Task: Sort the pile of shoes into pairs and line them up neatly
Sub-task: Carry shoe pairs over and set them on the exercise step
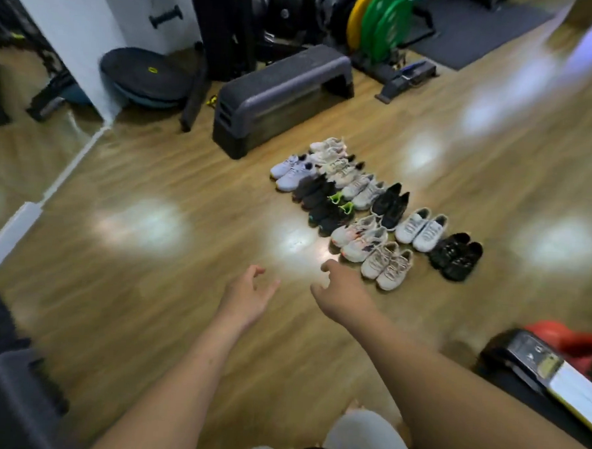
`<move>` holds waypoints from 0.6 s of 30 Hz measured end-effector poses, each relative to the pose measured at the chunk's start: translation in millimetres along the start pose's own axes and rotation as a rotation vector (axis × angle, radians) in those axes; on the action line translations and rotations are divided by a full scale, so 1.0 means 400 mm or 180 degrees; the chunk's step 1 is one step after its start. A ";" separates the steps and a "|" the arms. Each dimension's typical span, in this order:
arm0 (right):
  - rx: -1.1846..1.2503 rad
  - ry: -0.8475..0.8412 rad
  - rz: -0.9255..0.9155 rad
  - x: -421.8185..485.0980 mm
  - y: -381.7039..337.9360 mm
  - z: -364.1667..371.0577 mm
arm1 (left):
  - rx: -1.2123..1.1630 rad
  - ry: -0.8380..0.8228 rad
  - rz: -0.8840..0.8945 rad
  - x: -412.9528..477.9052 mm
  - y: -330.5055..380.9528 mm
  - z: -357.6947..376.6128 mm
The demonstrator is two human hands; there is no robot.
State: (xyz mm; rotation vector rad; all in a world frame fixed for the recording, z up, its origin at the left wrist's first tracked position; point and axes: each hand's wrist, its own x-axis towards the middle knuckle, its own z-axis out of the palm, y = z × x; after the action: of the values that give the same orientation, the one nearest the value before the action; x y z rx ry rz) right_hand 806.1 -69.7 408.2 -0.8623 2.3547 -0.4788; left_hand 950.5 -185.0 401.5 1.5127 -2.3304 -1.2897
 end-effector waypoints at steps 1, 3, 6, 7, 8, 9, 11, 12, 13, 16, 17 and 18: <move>0.0046 0.0044 0.0040 0.020 0.047 -0.033 | -0.0010 -0.0055 0.0044 0.017 0.046 0.049; 0.0148 0.0162 0.0179 0.063 0.165 -0.117 | 0.0056 -0.0174 0.0202 0.055 0.163 0.168; 0.0390 0.0336 0.0428 0.104 0.298 -0.221 | 0.0188 -0.0342 0.0385 0.084 0.308 0.288; 0.0457 0.0415 0.0517 0.118 0.335 -0.252 | 0.0249 -0.0396 0.0433 0.100 0.346 0.321; 0.0492 0.0472 0.0610 0.134 0.370 -0.279 | 0.0323 -0.0439 0.0474 0.120 0.379 0.350; 0.0516 0.0522 0.0697 0.150 0.402 -0.303 | 0.0392 -0.0479 0.0515 0.140 0.410 0.375; 0.0621 0.0584 0.0866 0.183 0.464 -0.345 | 0.0495 -0.0581 0.0595 0.184 0.472 0.422; 0.0678 0.0626 0.0941 0.199 0.491 -0.365 | 0.0530 -0.0622 0.0642 0.207 0.503 0.445; 0.0720 0.0686 0.1005 0.216 0.516 -0.385 | 0.0552 -0.0663 0.0690 0.232 0.533 0.471; 0.0844 0.0889 0.1285 0.265 0.595 -0.453 | 0.0614 -0.0945 0.0781 0.317 0.620 0.569; 0.0886 0.0965 0.1395 0.277 0.621 -0.478 | 0.0659 -0.1085 0.0848 0.344 0.653 0.605; 0.0905 0.1026 0.1522 0.287 0.646 -0.502 | 0.0694 -0.1231 0.0922 0.370 0.689 0.640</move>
State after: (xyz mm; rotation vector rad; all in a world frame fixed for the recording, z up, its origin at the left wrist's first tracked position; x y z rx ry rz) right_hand 487.9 66.7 386.4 -0.0838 2.5803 -0.7642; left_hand 555.8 -103.1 371.3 0.9787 -2.8795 -1.3869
